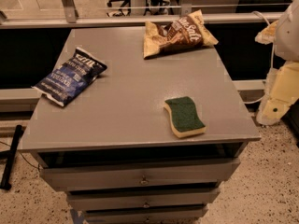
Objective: Move brown chip bag near sponge
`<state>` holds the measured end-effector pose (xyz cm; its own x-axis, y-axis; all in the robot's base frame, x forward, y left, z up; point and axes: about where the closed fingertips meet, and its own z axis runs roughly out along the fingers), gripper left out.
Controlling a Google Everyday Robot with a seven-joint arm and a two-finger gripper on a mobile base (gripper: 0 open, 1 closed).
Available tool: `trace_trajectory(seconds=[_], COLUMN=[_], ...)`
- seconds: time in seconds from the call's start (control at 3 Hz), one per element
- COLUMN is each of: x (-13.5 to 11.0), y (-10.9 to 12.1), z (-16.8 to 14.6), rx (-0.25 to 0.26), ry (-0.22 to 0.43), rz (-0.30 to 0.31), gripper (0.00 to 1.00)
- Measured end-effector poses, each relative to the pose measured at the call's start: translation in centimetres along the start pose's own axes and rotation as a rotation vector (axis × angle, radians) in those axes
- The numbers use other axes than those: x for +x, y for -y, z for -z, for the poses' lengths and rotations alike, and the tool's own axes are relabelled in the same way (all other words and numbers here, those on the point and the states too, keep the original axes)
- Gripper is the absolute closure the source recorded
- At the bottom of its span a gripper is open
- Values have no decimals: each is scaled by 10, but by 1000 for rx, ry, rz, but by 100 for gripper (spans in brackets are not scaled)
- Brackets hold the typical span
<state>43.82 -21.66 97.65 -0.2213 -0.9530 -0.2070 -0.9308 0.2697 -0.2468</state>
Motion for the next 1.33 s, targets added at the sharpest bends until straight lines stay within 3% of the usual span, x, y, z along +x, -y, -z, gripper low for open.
trace_trajectory(seconds=[0.33, 0.67, 1.0, 1.33], x=[0, -3, -14, -39], y=[0, 17, 66, 124], z=[0, -19, -71, -112], rx=[0, 34, 83, 156], ry=[0, 39, 149, 299], rz=[0, -9, -26, -50], gripper=[0, 0, 0, 0])
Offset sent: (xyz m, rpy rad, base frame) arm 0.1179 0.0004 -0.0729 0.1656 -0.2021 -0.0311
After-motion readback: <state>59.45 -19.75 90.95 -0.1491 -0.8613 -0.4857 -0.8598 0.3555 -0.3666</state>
